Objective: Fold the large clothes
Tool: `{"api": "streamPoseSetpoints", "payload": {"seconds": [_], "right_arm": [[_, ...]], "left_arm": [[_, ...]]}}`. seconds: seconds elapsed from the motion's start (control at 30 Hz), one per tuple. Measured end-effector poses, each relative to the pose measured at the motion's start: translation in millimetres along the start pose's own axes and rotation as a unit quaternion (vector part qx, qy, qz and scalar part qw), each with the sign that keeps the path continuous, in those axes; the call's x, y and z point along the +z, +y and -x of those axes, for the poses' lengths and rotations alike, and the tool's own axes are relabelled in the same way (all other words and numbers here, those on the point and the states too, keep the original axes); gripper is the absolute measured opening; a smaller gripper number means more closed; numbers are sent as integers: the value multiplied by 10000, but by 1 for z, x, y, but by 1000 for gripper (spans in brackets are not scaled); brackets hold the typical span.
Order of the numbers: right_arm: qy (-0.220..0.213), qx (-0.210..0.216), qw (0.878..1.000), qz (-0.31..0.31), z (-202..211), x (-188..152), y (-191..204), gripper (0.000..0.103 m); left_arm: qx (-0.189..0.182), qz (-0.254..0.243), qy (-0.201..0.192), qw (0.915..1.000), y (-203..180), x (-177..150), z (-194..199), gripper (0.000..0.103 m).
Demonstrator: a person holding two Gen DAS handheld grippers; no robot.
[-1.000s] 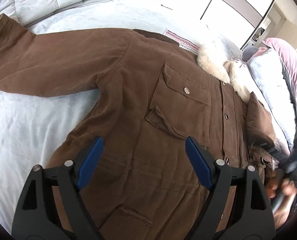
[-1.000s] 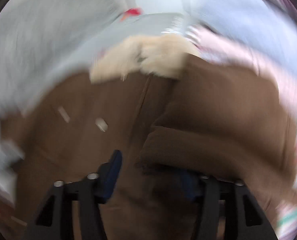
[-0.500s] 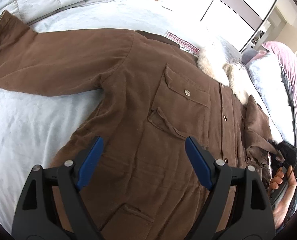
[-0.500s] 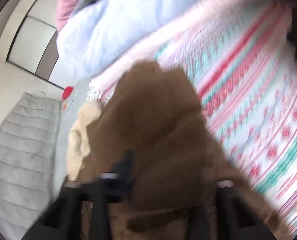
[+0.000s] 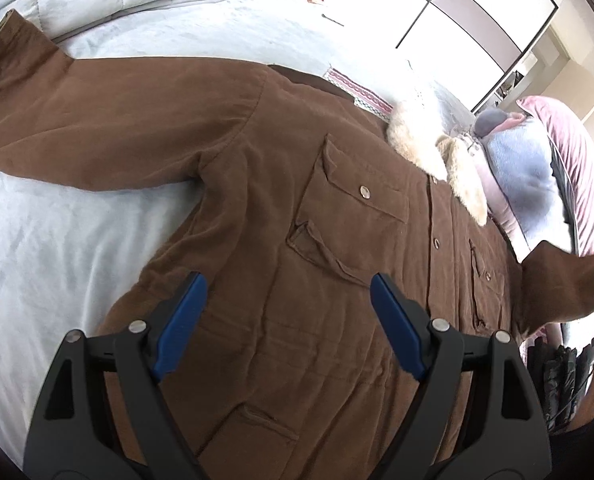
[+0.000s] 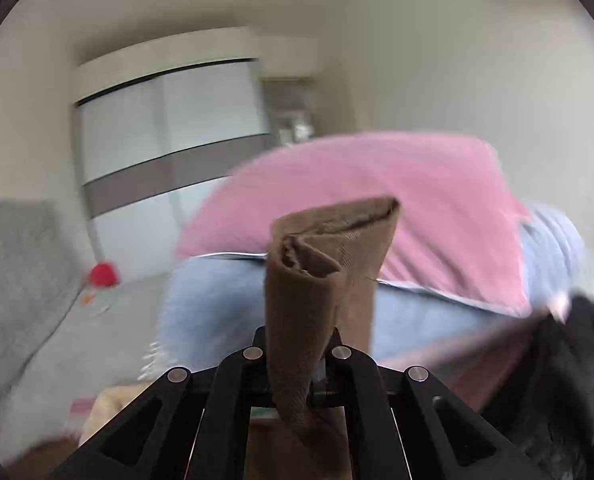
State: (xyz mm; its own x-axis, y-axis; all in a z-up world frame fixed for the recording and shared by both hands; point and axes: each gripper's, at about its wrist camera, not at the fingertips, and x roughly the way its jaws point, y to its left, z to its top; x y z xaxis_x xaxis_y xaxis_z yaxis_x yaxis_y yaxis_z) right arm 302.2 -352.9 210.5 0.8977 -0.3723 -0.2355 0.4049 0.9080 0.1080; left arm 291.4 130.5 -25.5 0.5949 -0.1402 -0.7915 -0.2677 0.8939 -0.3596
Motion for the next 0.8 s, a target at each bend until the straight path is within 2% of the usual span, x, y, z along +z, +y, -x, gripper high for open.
{"api": "streamPoseSetpoints", "payload": {"seconds": [0.1,0.17,0.2,0.3,0.37,0.5,0.57,0.63,0.67,0.7,0.8], "right_arm": [[64,722,9934,887,0,-16,79,5],[227,1104,9808,1589,-7,-49,143,5],[339,1221,9761,1764,-13,-65,163,5],[1042,1671,9519,2346,-34,-136,229,5],[1545,1967,9291,2724,-40,-193,265,5],[2079,2275,8844,3506,-18,-279,288,8],[2202,2473,8524,4047,-6,-308,286,9],[2036,2571,8433,4257,4,-311,274,11],[2103,2670,8402,4226,4,-306,270,14],[2267,2789,8360,4146,1,-301,267,21],[2829,3073,8225,3861,-8,-289,255,34]], "left_arm": [[-3,44,-9,10000,3,0,2,84],[-15,136,-51,9999,9,2,4,84],[-14,187,-55,9998,12,3,5,84],[-44,336,-32,9994,22,6,5,84],[-63,429,-5,9991,27,8,4,84],[-101,509,9,9987,36,12,5,84],[-106,542,-20,9985,39,14,7,84],[-91,553,-29,9984,41,15,7,84],[-89,564,-27,9984,42,15,7,84],[-90,570,-18,9983,43,15,7,84],[-105,558,22,9984,42,16,5,84]]}}
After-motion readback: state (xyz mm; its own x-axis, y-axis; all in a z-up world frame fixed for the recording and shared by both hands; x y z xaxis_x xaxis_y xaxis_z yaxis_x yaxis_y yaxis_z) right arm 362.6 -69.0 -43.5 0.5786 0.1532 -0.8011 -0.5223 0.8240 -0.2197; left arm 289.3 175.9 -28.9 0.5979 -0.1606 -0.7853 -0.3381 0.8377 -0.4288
